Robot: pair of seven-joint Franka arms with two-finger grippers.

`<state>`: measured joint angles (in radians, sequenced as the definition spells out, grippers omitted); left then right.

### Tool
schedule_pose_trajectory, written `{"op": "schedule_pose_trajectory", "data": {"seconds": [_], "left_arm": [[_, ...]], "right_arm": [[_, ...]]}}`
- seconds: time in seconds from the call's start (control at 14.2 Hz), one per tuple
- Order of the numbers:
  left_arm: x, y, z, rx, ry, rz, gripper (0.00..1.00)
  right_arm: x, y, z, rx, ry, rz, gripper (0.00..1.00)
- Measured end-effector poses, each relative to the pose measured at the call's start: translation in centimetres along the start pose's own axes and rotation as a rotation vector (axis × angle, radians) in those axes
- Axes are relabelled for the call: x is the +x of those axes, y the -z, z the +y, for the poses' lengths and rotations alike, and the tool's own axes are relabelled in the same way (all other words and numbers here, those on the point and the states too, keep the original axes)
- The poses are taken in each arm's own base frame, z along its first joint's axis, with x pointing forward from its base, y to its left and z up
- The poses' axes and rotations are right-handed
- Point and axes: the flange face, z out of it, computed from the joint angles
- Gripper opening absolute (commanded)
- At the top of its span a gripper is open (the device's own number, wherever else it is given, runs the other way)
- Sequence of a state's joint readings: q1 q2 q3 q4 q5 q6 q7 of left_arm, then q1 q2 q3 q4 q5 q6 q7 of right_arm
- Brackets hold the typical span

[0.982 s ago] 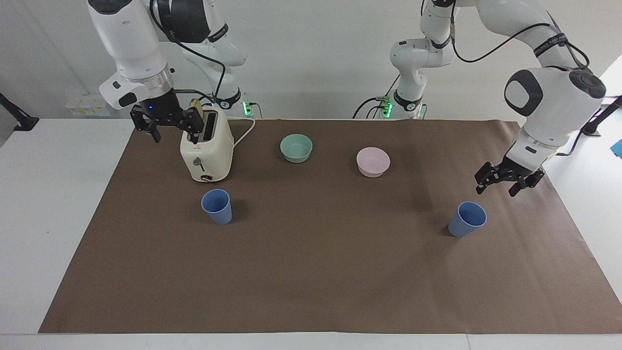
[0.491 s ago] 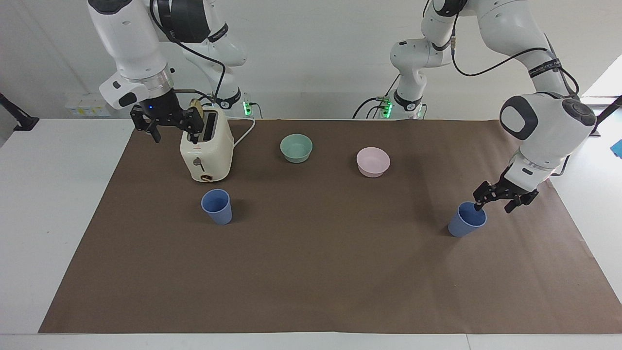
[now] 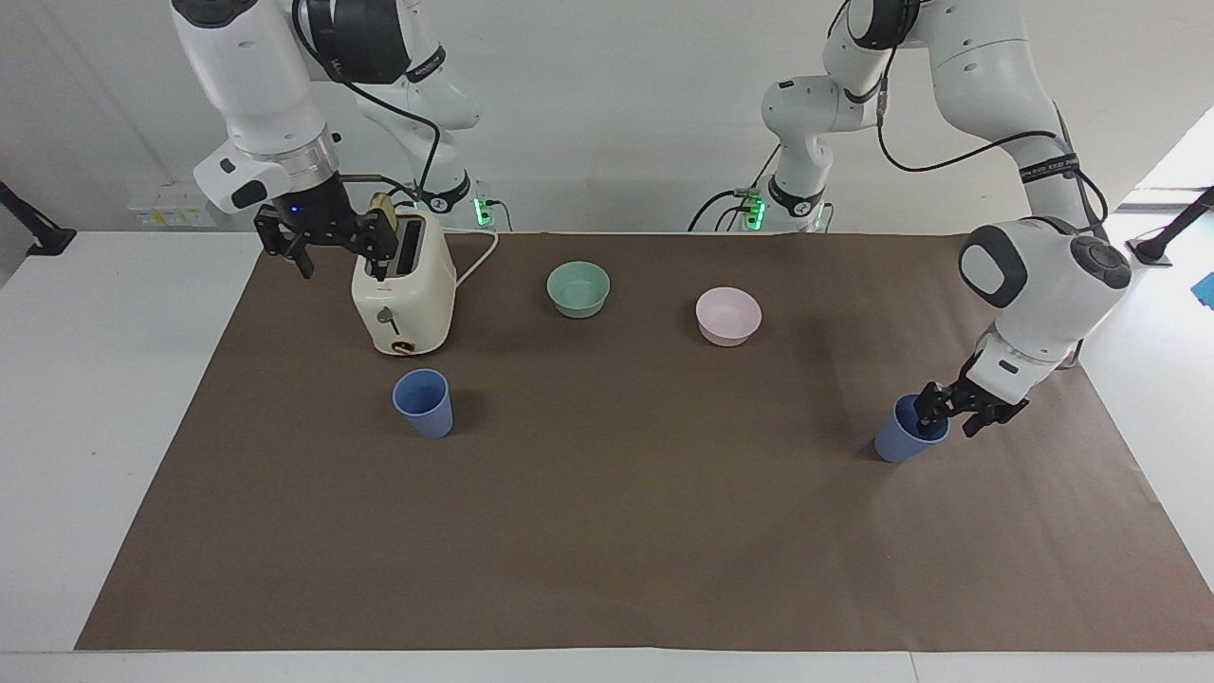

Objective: Stack blue cups with both arms
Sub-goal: 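Reach the left gripper to the nearby blue cup and grasp it, then carry the blue cup with the left gripper toward the table center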

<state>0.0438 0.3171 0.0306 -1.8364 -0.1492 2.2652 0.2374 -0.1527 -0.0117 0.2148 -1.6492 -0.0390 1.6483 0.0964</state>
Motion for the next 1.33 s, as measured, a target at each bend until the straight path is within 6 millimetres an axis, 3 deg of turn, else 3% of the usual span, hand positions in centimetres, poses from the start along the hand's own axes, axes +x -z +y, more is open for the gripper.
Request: {"op": "schedule_pose_trajectory", "data": {"seconds": [0.28, 0.49, 0.56, 0.77, 1.12, 1.33], "left_arm": [[0.0, 0.1, 0.2, -0.004, -0.002, -0.002, 0.0], [0.2, 2.3, 2.6, -0.018, -0.028, 0.006, 0.0], [0.2, 3.2, 4.5, -0.024, -0.029, 0.011, 0.0], [0.1, 3.6, 14.0, -0.047, 0.0, 0.005, 0.0], [-2.5, 1.3, 28.9, -0.083, 0.056, 0.016, 0.0], [-5.3, -1.0, 35.0, -0.091, 0.045, -0.006, 0.0]], "right_arm": [[0.0, 0.0, 0.0, 0.0, 0.0, 0.0, 1.0], [0.0, 0.0, 0.0, 0.0, 0.0, 0.0, 1.0], [0.0, 0.0, 0.0, 0.0, 0.0, 0.0, 1.0], [0.0, 0.0, 0.0, 0.0, 0.0, 0.0, 1.0], [0.0, 0.0, 0.0, 0.0, 0.0, 0.0, 1.0], [0.0, -0.7, 0.1, -0.001, -0.002, -0.009, 1.0]]}}
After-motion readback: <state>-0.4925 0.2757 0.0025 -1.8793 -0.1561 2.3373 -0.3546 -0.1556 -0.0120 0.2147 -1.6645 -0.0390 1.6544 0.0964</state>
